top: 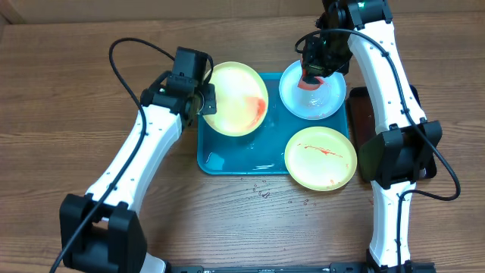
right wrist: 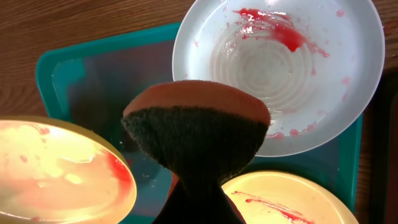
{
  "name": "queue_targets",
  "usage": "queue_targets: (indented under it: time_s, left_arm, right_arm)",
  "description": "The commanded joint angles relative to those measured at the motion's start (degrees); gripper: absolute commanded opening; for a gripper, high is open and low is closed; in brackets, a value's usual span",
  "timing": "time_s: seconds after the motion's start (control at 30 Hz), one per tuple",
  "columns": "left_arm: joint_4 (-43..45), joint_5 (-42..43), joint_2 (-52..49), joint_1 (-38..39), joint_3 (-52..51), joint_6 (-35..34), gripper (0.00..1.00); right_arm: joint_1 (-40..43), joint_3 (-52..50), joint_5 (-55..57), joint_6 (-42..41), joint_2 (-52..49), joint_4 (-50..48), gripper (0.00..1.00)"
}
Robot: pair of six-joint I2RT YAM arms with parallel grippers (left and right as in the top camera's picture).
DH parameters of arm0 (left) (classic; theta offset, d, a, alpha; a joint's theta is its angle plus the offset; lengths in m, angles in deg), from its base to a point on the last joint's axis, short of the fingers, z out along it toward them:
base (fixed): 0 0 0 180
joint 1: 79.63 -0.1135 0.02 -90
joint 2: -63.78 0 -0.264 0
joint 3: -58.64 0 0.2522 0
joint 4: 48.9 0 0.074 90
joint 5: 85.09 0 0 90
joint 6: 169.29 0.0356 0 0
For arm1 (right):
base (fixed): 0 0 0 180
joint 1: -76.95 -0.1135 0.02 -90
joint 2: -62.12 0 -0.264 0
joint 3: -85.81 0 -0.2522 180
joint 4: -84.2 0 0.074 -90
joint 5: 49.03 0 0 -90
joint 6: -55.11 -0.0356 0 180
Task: Clean dirty plates on tray and stack at the side
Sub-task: 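Tilt the yellow plate up off the tray with the left gripper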
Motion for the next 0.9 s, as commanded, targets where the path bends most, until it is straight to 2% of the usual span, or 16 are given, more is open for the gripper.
queue_targets:
  time_s: [0.0,0.23,0.6,0.87]
  left_arm:
    - [-1.53,-9.60,0.55,1.55,0.55,2.21,0.04]
    - [-3.13,-20.39,0.55,4.20,0.59,2.16,0.04]
    - [-3.30,-38.07,0.55,13.25,0.59,1.90,0.04]
    - [-2.89,-47.89,0.55,16.15,0.59,1.51,0.04]
  right_arm:
    - [0.17,1.27,0.17,0.42,1.99,-0.09,0.04]
    - [0.17,1.27,0.35,0.44,1.99,0.13,0.04]
    - [0.17,1.27,0.39,0.44,1.99,0.72,0.04]
    - [0.17,1.27,0.83,0.44,1.99,0.76,0.04]
